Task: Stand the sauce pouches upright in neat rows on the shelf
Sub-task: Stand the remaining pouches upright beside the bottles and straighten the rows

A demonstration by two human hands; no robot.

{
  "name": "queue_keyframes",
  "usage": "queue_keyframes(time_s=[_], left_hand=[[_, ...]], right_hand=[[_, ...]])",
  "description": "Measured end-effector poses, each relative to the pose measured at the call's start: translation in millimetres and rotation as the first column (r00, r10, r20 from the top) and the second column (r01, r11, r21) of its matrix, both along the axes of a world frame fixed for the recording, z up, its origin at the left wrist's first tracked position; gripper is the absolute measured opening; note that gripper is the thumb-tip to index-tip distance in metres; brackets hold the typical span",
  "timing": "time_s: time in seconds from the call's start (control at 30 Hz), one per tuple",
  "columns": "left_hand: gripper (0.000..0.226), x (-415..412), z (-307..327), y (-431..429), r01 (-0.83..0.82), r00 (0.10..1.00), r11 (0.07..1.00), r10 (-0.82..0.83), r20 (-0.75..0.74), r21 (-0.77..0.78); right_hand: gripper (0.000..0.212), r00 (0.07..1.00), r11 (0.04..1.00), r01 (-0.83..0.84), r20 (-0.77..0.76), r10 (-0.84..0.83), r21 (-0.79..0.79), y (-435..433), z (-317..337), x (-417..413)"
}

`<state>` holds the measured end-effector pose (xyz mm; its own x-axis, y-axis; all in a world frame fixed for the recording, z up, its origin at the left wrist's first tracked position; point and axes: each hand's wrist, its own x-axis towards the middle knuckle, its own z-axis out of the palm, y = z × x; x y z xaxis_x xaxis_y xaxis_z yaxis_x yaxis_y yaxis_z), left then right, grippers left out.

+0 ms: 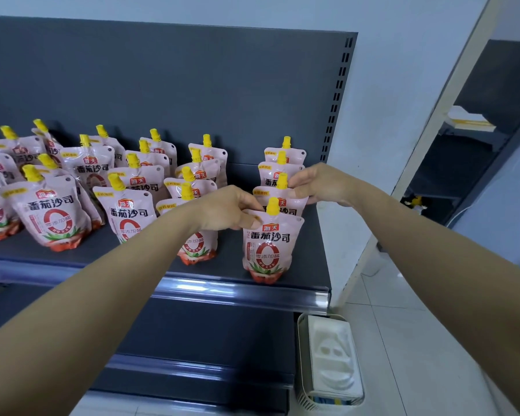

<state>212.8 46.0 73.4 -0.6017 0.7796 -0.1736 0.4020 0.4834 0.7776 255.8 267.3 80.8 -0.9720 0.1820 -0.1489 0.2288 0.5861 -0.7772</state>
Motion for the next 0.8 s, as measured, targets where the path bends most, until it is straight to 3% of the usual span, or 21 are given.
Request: queue_keyframes(time_s=[0.3,0.43,0.63,0.8], left_hand=[[0.022,-3,-5,0,0.044,0.995,0.999,-0.045,-0.091,-0.018],[0.019,-12,9,-8,0.098,0.991,0.995,-0.096,-0.09,0.021],[0.016,-38,34,-45,-0.069,0.979,0.977,0.105,-0.176,0.2],[0.008,-60,37,-90,-0.17,0.925,0.92,0.273,-0.266,0.352]], right_hand=[[0.026,0.999,0.994,0.041,-0.003,-0.041,0.1,-14,13,10],[0.02,0.991,0.985,0.105,-0.093,-0.093,0.136,-21,29,5],[0.02,0.95,0.964,0.129,-0.309,-0.052,0.234,-60,47,-16],[0.024,0.968,0.962,0.006,-0.244,0.063,0.274,-111,51,-45]])
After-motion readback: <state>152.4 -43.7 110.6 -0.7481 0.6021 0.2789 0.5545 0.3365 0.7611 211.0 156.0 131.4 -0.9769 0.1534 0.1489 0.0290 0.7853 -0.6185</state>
